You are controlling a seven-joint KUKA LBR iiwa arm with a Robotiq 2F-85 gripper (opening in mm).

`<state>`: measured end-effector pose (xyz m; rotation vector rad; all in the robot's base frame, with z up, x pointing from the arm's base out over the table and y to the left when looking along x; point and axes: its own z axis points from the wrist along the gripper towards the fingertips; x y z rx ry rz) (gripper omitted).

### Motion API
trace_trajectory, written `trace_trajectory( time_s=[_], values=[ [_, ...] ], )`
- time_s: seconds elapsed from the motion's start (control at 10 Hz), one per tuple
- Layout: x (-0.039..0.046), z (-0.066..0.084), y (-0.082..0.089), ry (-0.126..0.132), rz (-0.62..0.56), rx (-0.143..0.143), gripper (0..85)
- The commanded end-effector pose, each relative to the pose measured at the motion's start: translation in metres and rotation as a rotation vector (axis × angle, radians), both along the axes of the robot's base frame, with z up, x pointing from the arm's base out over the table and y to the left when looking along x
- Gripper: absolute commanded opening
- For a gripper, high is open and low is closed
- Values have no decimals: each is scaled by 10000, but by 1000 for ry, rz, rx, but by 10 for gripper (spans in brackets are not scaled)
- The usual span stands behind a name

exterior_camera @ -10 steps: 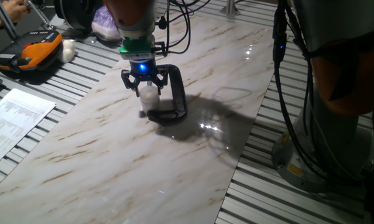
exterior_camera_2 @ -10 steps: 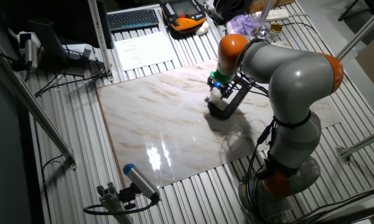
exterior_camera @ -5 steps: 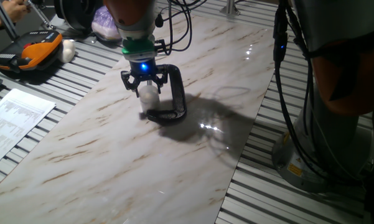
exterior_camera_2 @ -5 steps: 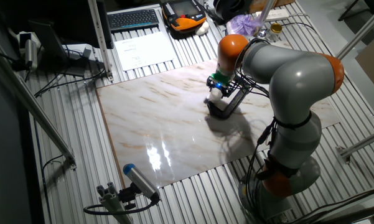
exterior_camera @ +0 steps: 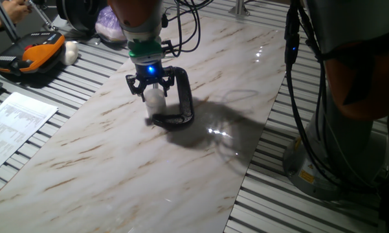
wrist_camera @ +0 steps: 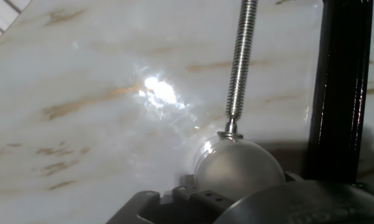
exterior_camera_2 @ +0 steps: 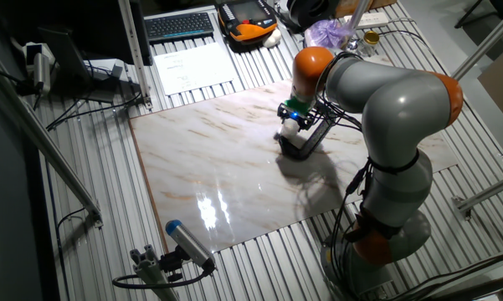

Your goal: Unscrew the lid from the jar

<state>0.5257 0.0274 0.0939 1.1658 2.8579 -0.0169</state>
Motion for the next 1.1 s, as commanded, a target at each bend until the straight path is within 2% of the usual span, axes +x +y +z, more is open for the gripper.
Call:
trace_trajectory(
  time_s=[0.0,0.4,0.8,1.0],
  values=[
    [0,0,1,-1,24,-1,510],
    [2,3,2,-6,129,-15,510],
    [1,-3,3,-16,252,-9,510],
    [1,-2,3,-22,301,-15,510]
  ],
)
